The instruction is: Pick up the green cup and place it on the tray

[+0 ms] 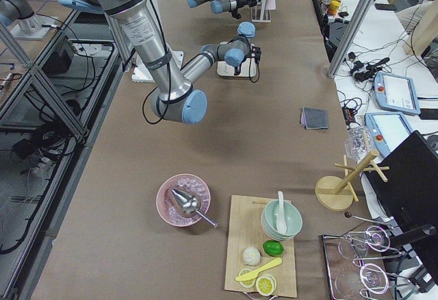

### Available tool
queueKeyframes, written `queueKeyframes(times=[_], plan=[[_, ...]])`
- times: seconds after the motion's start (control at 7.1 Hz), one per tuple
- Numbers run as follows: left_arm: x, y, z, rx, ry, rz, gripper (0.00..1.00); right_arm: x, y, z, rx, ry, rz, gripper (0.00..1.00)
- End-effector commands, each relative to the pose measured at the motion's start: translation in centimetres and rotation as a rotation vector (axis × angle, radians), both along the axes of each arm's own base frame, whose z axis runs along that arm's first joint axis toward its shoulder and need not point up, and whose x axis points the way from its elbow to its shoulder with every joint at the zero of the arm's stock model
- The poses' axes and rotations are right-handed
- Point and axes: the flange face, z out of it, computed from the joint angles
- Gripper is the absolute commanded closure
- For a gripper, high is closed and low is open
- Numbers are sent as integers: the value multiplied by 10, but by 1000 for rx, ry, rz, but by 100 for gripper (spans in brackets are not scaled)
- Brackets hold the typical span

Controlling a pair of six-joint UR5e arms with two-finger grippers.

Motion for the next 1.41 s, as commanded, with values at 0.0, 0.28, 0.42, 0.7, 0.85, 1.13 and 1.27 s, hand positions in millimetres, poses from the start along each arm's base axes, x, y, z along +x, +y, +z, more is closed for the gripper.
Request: queueKeyframes(times=[0.0,0.28,0.42,0.7,0.85,1.13,1.27], plan=[[-39,12,-28,72,2,-17,92,75,-53,34,98,6,-14,0],[-64,18,-72,139,122,-34,91,174,-64,102,145,-15,-78,0],[-72,22,-107,213,258,-24,91,221,-53,143,164,-1,-88,0],[-81,27,-144,311,636,76,92,305,-5,214,265,44,-148,0],[-79,28,-142,326,784,85,92,328,28,224,248,62,-158,0],[-50,22,-155,208,1308,68,99,403,39,248,226,120,-111,0],[-32,18,-160,131,1527,40,100,442,35,266,216,161,-106,0]])
